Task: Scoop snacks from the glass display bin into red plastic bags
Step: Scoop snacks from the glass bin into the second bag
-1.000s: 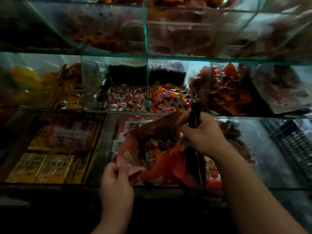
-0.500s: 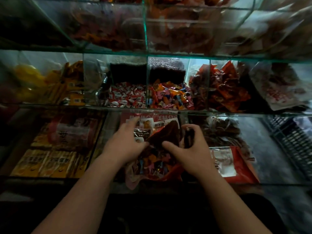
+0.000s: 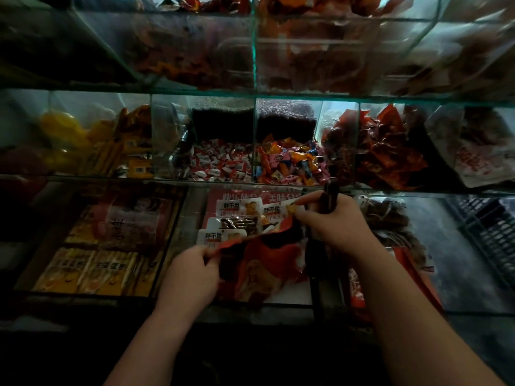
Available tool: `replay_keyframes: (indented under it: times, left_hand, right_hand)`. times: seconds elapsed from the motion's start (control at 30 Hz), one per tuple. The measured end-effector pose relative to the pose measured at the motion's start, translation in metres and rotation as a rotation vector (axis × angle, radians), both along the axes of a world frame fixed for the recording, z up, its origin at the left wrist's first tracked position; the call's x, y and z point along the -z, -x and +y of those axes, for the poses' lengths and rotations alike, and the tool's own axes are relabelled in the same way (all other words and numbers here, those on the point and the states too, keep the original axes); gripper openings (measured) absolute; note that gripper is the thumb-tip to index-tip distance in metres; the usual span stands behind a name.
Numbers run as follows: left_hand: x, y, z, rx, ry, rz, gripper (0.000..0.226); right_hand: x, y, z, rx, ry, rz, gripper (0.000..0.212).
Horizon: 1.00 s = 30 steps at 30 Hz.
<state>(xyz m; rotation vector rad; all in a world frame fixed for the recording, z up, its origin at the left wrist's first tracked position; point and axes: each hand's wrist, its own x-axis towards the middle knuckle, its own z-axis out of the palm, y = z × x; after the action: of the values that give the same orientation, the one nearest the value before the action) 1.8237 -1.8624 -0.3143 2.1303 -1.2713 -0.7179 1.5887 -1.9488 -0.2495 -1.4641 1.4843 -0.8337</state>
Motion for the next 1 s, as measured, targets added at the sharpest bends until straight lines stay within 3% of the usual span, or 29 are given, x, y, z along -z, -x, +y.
replay_keyframes:
  times: [0.03, 0.13, 0.27, 0.33, 0.43, 0.53, 0.6, 0.7, 0.87, 0.93, 1.0]
  left_hand:
    - [0.002, -0.001, -0.001, 0.007, -0.036, -0.028, 0.026]
    - [0.0, -0.001, -0.009, 0.008, -0.04, -0.098, 0.008]
    - [-0.012, 0.018, -0.01, 0.022, 0.369, -0.282, 0.035]
    - [-0.013, 0.032, -0.004, 0.13, 0.47, -0.306, 0.044]
    - [-0.001, 0.045, 0.002, 0.201, 0.395, -0.199, 0.037]
    - [0.008, 0.043, -0.003, 0.236, 0.332, -0.013, 0.019]
    - [0.007, 0.037, -0.013, 0.265, 0.317, 0.149, 0.036]
    - [0.004, 0.024, -0.042, 0.271, 0.32, 0.357, 0.065]
    - [-0.007, 0.012, -0.08, 0.33, 0.296, 0.526, 0.083]
    - [-0.006, 0.007, -0.081, 0.424, 0.312, 0.545, 0.084]
    - [-0.004, 0.001, -0.077, 0.471, 0.321, 0.542, 0.085]
  right_hand:
    - [-0.002, -0.002, 0.004, 0.036, 0.034, -0.029, 0.007]
    - [-0.009, -0.002, 0.018, 0.2, 0.289, -0.228, 0.04]
    - [-0.041, 0.001, 0.04, 0.123, 0.604, -0.703, 0.039]
    - [-0.052, 0.002, 0.044, 0.038, 0.663, -0.805, 0.04]
    - [-0.056, 0.002, 0.047, 0.058, 0.655, -0.802, 0.044]
    - [-0.056, 0.0, 0.052, 0.297, 0.604, -0.58, 0.056]
    - [-0.055, -0.002, 0.054, 0.413, 0.519, -0.416, 0.074]
    - [-0.055, -0.005, 0.056, 0.393, 0.324, -0.27, 0.093]
    - [-0.059, -0.012, 0.069, 0.22, 0.342, -0.358, 0.04]
    - [-0.063, -0.015, 0.074, 0.213, 0.378, -0.358, 0.036]
    - [-0.067, -0.018, 0.074, 0.222, 0.278, -0.401, 0.036]
